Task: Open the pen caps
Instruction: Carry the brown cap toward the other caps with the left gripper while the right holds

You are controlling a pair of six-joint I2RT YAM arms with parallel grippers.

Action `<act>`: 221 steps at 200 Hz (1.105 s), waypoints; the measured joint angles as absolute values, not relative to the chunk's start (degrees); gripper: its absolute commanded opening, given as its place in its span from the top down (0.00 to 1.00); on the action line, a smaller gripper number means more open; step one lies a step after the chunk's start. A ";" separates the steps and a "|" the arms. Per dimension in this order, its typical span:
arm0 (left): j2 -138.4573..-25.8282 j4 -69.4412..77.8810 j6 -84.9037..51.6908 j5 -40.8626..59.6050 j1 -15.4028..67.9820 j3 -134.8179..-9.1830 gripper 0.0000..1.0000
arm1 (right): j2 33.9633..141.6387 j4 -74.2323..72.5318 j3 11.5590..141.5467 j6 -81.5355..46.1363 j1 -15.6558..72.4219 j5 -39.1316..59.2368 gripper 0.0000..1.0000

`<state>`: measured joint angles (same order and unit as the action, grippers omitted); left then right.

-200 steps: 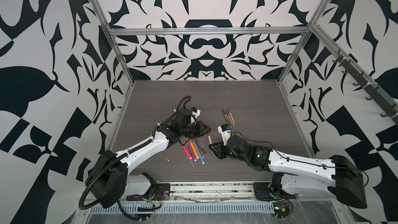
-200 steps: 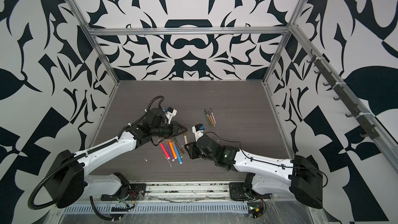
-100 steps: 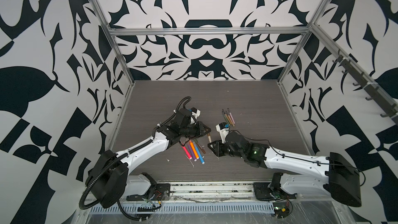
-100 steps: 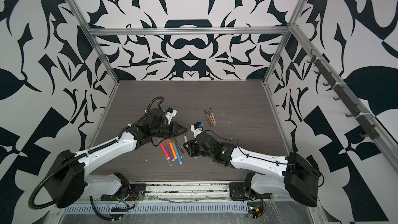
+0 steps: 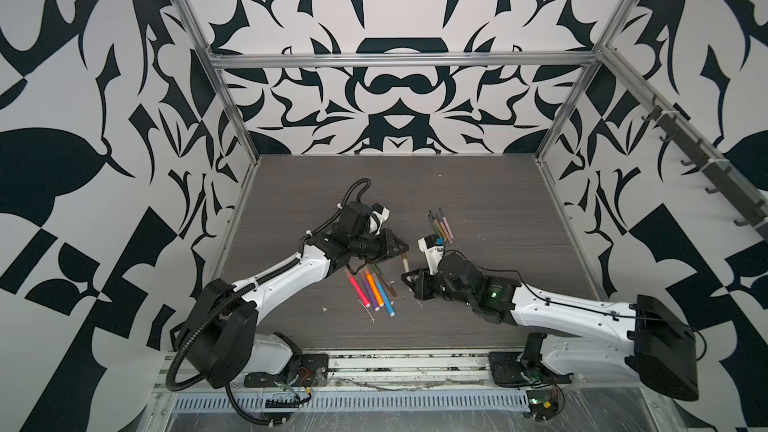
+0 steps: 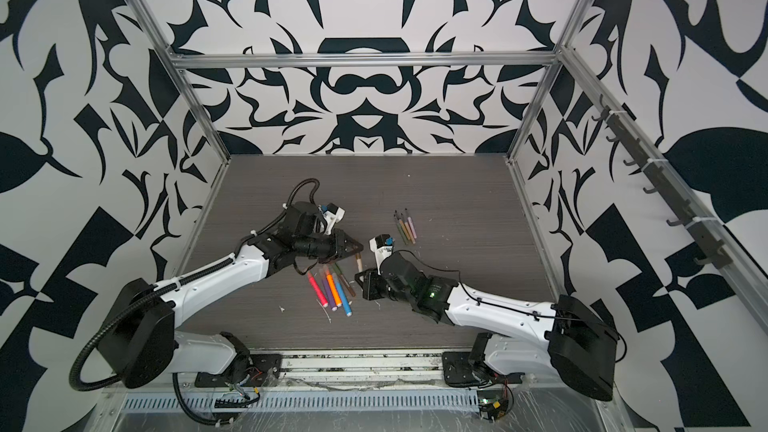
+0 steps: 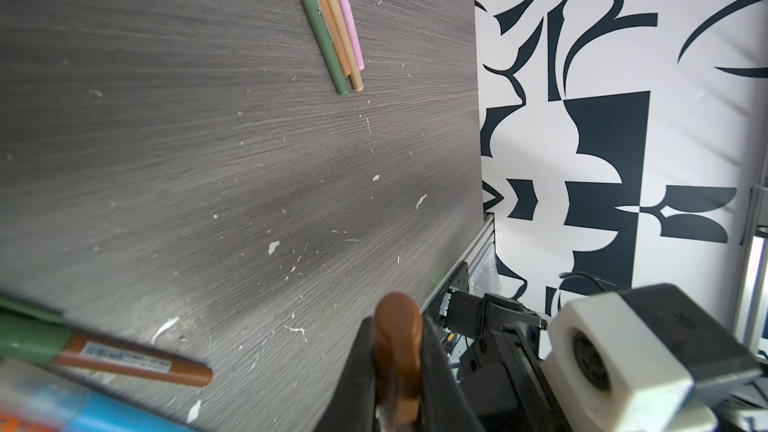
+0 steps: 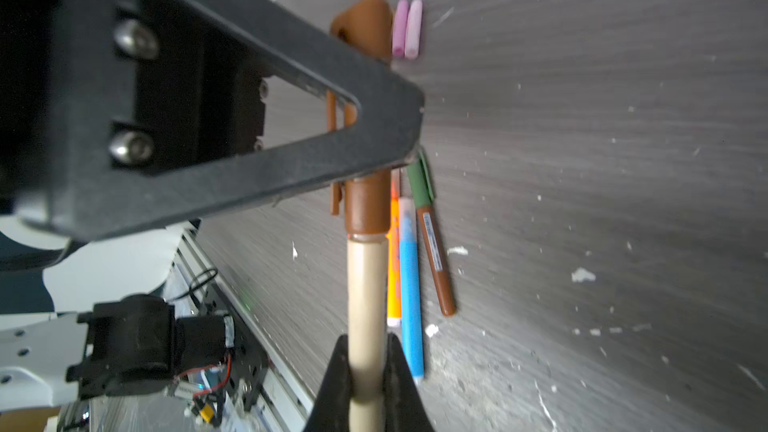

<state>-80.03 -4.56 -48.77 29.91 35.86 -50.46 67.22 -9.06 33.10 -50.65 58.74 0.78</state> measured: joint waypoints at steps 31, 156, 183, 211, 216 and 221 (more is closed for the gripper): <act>-82.67 -12.60 -44.18 31.99 33.61 -57.28 1.00 | 67.99 -16.14 31.35 -52.75 59.51 -2.44 1.00; -86.43 -22.35 -40.84 38.02 28.58 -65.12 1.00 | 68.51 -21.96 31.31 -55.22 61.49 -8.80 1.00; -86.41 -20.58 -43.38 39.13 27.27 -64.64 1.00 | 68.51 -23.79 31.09 -56.14 61.49 -10.04 1.00; -86.54 -10.81 -46.13 32.42 25.28 -61.14 1.00 | 67.48 -23.75 27.90 -58.67 62.61 -9.74 1.00; -86.96 -8.25 -46.06 29.69 23.29 -61.17 1.00 | 66.98 -22.68 26.89 -59.05 63.35 -9.17 1.00; -87.35 -5.91 -46.04 27.00 21.26 -61.32 1.00 | 66.63 -21.19 25.91 -59.48 64.10 -8.58 1.00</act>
